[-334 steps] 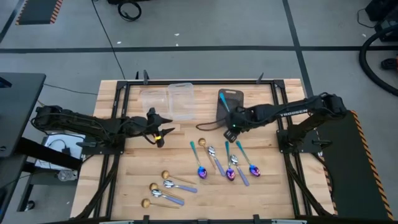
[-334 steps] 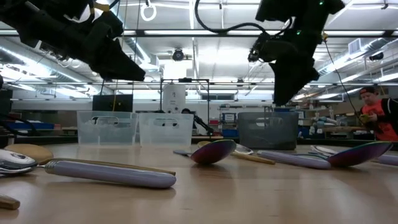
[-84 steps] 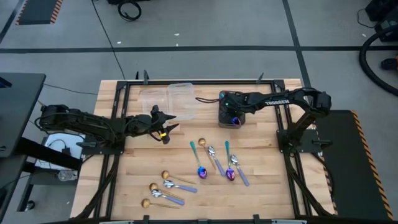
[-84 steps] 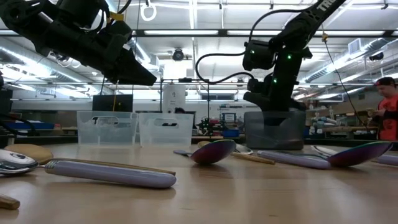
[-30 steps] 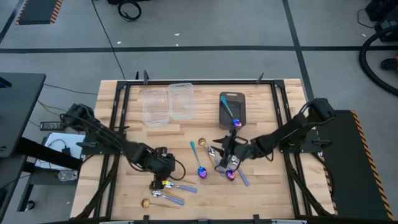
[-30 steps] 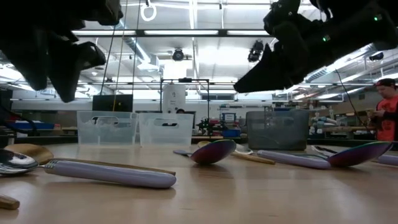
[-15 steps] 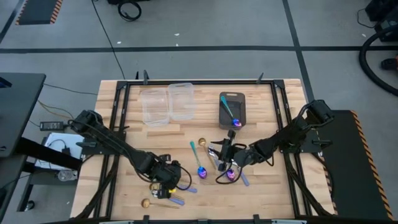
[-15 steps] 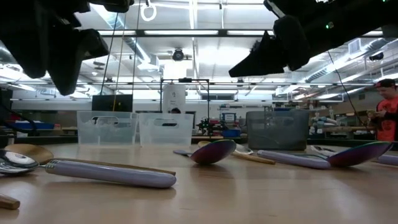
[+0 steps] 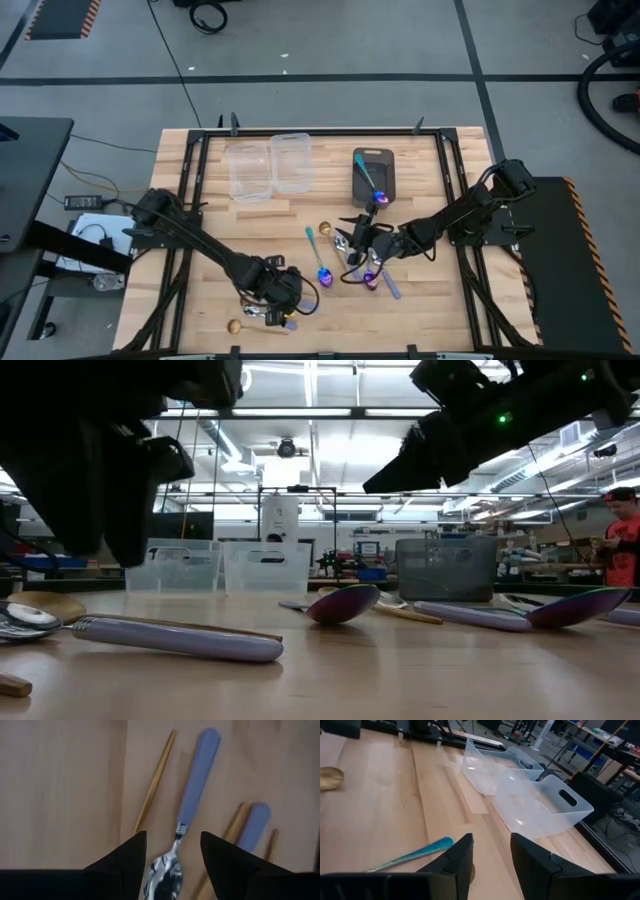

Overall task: Sort silverware by color (type)
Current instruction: Put the purple spoon into the left transparent bin

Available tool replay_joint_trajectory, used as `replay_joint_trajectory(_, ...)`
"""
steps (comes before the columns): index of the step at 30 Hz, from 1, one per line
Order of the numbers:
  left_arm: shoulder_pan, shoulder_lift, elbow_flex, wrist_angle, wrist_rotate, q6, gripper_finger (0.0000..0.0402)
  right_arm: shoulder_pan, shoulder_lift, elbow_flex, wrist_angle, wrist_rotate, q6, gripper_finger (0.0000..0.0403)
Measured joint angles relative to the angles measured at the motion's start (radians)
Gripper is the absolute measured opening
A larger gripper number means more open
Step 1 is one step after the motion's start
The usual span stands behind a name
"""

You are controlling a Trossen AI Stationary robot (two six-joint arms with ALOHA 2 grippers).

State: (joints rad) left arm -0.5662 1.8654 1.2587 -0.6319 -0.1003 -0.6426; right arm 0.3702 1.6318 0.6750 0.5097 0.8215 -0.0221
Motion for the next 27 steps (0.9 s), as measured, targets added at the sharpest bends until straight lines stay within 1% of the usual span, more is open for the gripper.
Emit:
replay_joint_trajectory(7, -0.017, 0.046, 0.000, -0.018, -0.015, 0.000, 0.0194, -0.014, 0.000, 0.000, 0.001, 0.006, -0.005, 0.0138)
replay_joint_trajectory(12, -0.040, 0.046, 0.001, -0.021, -0.080, -0.032, 0.0181, -0.032, 0.000, 0.000, 0.005, -0.032, 0.024, 0.0138)
replay_joint_trajectory(14, -0.046, 0.048, 0.015, -0.036, -0.087, -0.049, 0.0172, -0.028, 0.000, 0.000, 0.005, -0.045, 0.028, 0.0138)
replay_joint_trajectory(16, -0.053, 0.051, 0.040, -0.061, -0.096, -0.066, 0.0164, -0.014, 0.000, 0.000, 0.004, -0.044, 0.027, 0.0138)
replay_joint_trajectory(19, -0.073, 0.051, 0.084, -0.124, -0.168, -0.114, 0.0157, 0.010, 0.000, 0.000, 0.003, -0.018, 0.023, 0.0137)
replay_joint_trajectory(22, -0.099, 0.051, 0.107, -0.136, -0.220, -0.142, 0.0157, 0.022, 0.000, 0.000, 0.003, -0.007, 0.023, 0.0135)
replay_joint_trajectory(27, -0.114, 0.051, 0.108, -0.122, -0.224, -0.166, 0.0174, 0.023, 0.000, 0.000, 0.005, -0.005, 0.054, 0.0135)
